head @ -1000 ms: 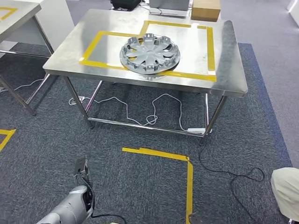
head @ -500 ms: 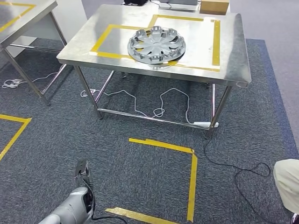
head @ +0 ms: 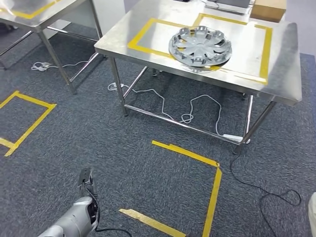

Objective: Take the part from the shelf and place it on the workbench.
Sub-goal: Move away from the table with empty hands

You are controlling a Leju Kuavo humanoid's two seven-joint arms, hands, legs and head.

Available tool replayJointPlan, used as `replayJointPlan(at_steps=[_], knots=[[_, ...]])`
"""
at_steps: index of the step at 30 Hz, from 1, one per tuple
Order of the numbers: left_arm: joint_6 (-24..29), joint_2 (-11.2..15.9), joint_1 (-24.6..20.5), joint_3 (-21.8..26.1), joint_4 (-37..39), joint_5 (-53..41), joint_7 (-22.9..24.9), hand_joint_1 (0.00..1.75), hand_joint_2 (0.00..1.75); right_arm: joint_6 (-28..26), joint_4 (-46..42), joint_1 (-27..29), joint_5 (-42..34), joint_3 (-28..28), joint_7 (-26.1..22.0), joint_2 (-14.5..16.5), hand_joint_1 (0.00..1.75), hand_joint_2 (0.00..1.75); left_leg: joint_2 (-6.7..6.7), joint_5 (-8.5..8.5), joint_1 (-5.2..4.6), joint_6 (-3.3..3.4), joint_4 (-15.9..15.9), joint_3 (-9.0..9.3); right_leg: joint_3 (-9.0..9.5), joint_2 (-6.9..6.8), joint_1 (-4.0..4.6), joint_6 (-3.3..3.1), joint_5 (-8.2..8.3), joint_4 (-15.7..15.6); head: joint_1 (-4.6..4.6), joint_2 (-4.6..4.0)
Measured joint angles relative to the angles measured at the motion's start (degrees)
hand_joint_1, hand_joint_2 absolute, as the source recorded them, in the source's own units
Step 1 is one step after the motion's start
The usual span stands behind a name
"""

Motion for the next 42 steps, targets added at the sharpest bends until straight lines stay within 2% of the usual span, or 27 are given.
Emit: replayJointPlan(at_steps=[2,3,4,5,6,7,9,10,12,14,16,18,19,20,21,23,25,27,29,31,33,34,35,36,38,40,42], knots=[[-0.07,-0.05,0.20,0.02,0.00,0.37,-0.20,0.00,0.00,0.16,0.05,0.08,0.20,0.08,0.46,0.01,0.00,0.00,-1.25,0.15,0.03,0.19,0.06,-0.29,-4.07,1.27,-0.17,0.35,-3.00,7.95,0.01,0.00],[-0.15,-0.02,0.42,0.03,0.00,0.60,-0.36,0.00,0.00,0.37,0.08,0.11,0.43,0.16,0.73,0.02,0.00,0.00,-1.90,0.18,0.03,0.20,0.11,-0.34,-5.40,1.41,-0.20,0.46,-3.20,10.24,0.00,0.00],[-0.26,0.03,0.64,0.04,0.00,0.77,-0.53,0.00,0.00,0.61,0.08,0.10,0.70,0.27,0.97,0.02,0.00,0.00,-2.59,0.20,0.03,0.17,0.17,-0.34,-5.69,1.49,-0.26,0.53,-2.17,10.23,0.01,0.00],[-0.41,0.09,0.81,0.05,0.00,0.92,-0.70,0.00,0.00,0.82,0.08,0.04,0.94,0.43,1.12,0.02,0.00,0.00,-3.32,0.21,0.05,0.12,0.26,-0.31,-4.86,1.72,-0.38,0.53,-0.08,7.85,0.00,0.00],[-0.58,0.14,0.91,0.06,0.00,1.03,-0.86,0.00,0.00,0.96,0.09,-0.03,1.10,0.57,1.19,0.02,0.00,0.00,-4.05,0.20,0.07,0.03,0.40,-0.32,-3.31,2.58,-0.58,0.52,2.48,3.93,0.02,0.00],[-0.73,0.18,0.94,0.07,0.00,1.12,-1.00,0.00,0.00,1.04,0.14,-0.11,1.22,0.72,1.43,0.03,0.00,0.00,-4.79,0.20,0.01,-0.19,0.61,-0.49,-1.73,4.24,-0.85,0.51,4.37,0.10,0.03,0.00],[-0.93,0.30,0.96,0.09,0.00,1.42,-1.19,0.00,0.00,1.15,0.26,-0.36,1.47,1.02,2.13,0.13,0.00,0.00,-6.16,0.38,0.02,-0.83,1.14,-1.30,0.32,6.92,-1.28,0.37,5.69,-4.69,0.00,0.00],[-0.96,0.44,1.09,0.11,0.00,1.56,-1.26,0.00,0.00,1.24,0.32,-0.48,1.68,1.16,2.53,0.19,0.00,0.00,-6.84,0.59,0.09,-1.25,1.30,-1.77,0.52,7.33,-1.31,0.22,5.39,-5.08,-0.01,0.00],[-1.03,0.96,1.65,0.18,0.00,1.84,-1.47,0.00,0.00,1.43,0.34,-0.67,2.22,1.48,2.87,0.41,0.00,0.00,-7.63,0.80,0.30,-1.94,1.53,-2.38,0.59,6.02,-1.27,-0.35,5.48,-5.23,0.00,0.00],[-1.32,1.49,2.10,0.28,0.00,2.05,-1.69,0.00,0.00,1.42,0.35,-0.74,2.69,1.74,3.10,0.76,0.00,0.00,-5.54,-0.83,0.24,-2.57,3.95,-3.57,0.74,4.39,-1.38,-1.11,5.68,-5.48,-0.32,0.00],[-1.81,1.80,2.28,0.41,0.00,2.08,-1.80,0.00,0.00,1.22,0.37,-0.73,3.03,2.03,3.76,1.05,0.00,0.00,-2.35,-4.48,0.33,-3.21,10.76,-6.60,0.81,2.55,-1.28,-1.61,5.63,-5.56,-0.70,0.00],[-2.07,2.06,2.64,0.51,0.00,2.09,-1.85,0.00,0.00,1.06,0.41,-0.64,3.27,2.40,4.30,1.16,0.00,0.00,-1.20,-6.90,0.68,-3.66,17.29,-9.36,0.82,0.67,-1.16,-1.73,5.50,-5.52,-0.76,0.00],[-2.07,2.20,2.89,0.54,0.00,2.09,-1.85,0.00,0.00,1.02,0.43,-0.64,3.33,2.54,4.36,1.19,0.00,0.00,-0.97,-6.63,0.83,-3.77,17.89,-9.44,0.83,-0.15,-1.15,-1.72,5.45,-5.51,-0.77,0.00],[-2.07,2.36,3.09,0.56,0.00,2.09,-1.85,0.00,0.00,1.02,0.45,-0.67,3.37,2.63,4.35,1.25,0.00,0.00,-0.73,-5.30,0.92,-3.78,16.05,-8.32,0.90,-0.86,-1.14,-1.64,5.38,-5.50,-0.78,0.00],[-2.10,2.51,3.20,0.57,0.00,2.05,-1.85,0.00,0.00,1.01,0.45,-0.76,3.41,2.69,4.40,1.32,0.00,0.00,-0.16,-3.35,0.94,-3.67,12.40,-6.30,1.04,-1.49,-1.14,-1.52,5.28,-5.50,-0.79,0.00],[-2.47,2.73,3.09,0.58,0.00,1.68,-1.85,0.00,0.00,0.97,0.45,-0.89,3.54,2.83,4.74,1.49,0.00,0.00,2.06,-1.00,0.45,-3.14,4.89,-2.28,1.29,-2.68,-0.92,-1.08,5.00,-5.46,-0.83,0.00],[-2.96,2.91,2.99,0.58,0.00,1.16,-1.86,0.00,0.00,0.83,0.45,-0.91,3.68,3.01,5.11,1.61,0.00,0.00,3.20,-0.97,-0.09,-2.51,1.96,-1.00,1.40,-3.89,-0.59,-0.54,4.76,-5.46,-0.84,0.00],[-3.19,3.19,3.28,0.58,0.00,0.83,-2.00,0.00,0.00,0.65,0.45,-0.92,3.74,3.11,5.16,1.75,0.00,0.00,2.21,-0.92,-0.02,-1.89,1.65,-1.14,1.54,-4.74,-0.53,0.05,4.48,-5.54,-0.88,0.00],[-3.85,3.31,3.66,0.18,-0.01,-0.75,-2.89,0.00,0.00,0.33,0.44,-0.80,3.45,3.14,5.02,1.89,0.00,0.00,1.08,-0.69,0.27,-1.13,1.30,-1.04,0.81,-2.85,-0.70,0.54,2.87,-3.71,-0.78,0.00],[-4.44,2.82,4.02,-0.78,-0.01,-3.07,-4.34,0.00,0.00,-0.09,0.44,-0.37,2.94,3.14,4.90,1.92,0.00,0.00,-0.23,-0.52,0.38,-0.54,1.18,-1.06,-2.28,0.23,-0.81,0.72,-0.62,2.93,-0.61,0.00],[-4.35,2.02,4.74,-1.64,0.00,-4.10,-5.17,0.00,0.00,-0.33,0.45,0.19,2.66,3.14,4.88,1.92,0.00,0.00,-1.75,-0.48,0.28,-0.32,1.22,-1.11,-6.10,1.37,-0.77,0.75,-3.01,10.25,-0.58,0.00],[-4.26,1.74,5.18,-1.90,0.00,-4.24,-5.28,0.00,0.00,-0.40,0.45,0.42,2.62,3.14,4.86,1.92,0.00,0.00,-2.54,-0.48,0.24,-0.30,1.27,-1.09,-7.04,1.54,-0.75,0.72,-2.59,11.40,-0.58,0.00],[-4.18,1.52,5.54,-2.12,0.00,-4.32,-5.31,0.00,0.00,-0.45,0.45,0.58,2.60,3.14,4.84,1.92,0.00,0.00,-3.34,-0.49,0.23,-0.30,1.34,-1.07,-6.94,1.69,-0.74,0.64,-1.06,10.27,-0.58,0.00],[-4.10,1.42,5.76,-2.29,0.00,-4.37,-5.31,0.00,0.00,-0.49,0.45,0.67,2.62,3.14,4.77,1.92,0.00,0.00,-4.13,-0.51,0.24,-0.34,1.44,-1.05,-5.81,2.05,-0.77,0.51,1.28,7.06,-0.58,0.00],[-4.00,1.26,5.82,-2.58,0.00,-4.37,-5.30,0.00,0.00,-0.59,0.48,0.69,2.68,3.14,4.57,1.91,0.00,0.00,-5.50,-0.61,0.23,-0.58,1.79,-1.20,-2.66,4.28,-1.05,0.21,4.89,-0.74,-0.59,0.00],[-3.97,1.19,5.82,-2.74,0.00,-4.30,-5.30,0.00,0.00,-0.64,0.52,0.61,2.76,3.14,4.23,1.91,0.00,0.00,-6.67,-0.53,0.28,-1.21,2.01,-1.65,-0.84,5.83,-1.16,-0.05,5.59,-4.35,-0.60,0.00],[-3.97,1.21,6.08,-2.83,0.00,-4.24,-5.30,0.00,0.00,-0.60,0.54,0.50,2.84,3.14,3.99,1.97,0.00,0.00,-7.59,-0.27,0.47,-2.01,1.96,-2.01,-0.38,5.02,-1.09,-0.50,5.66,-4.70,-0.61,0.00]])
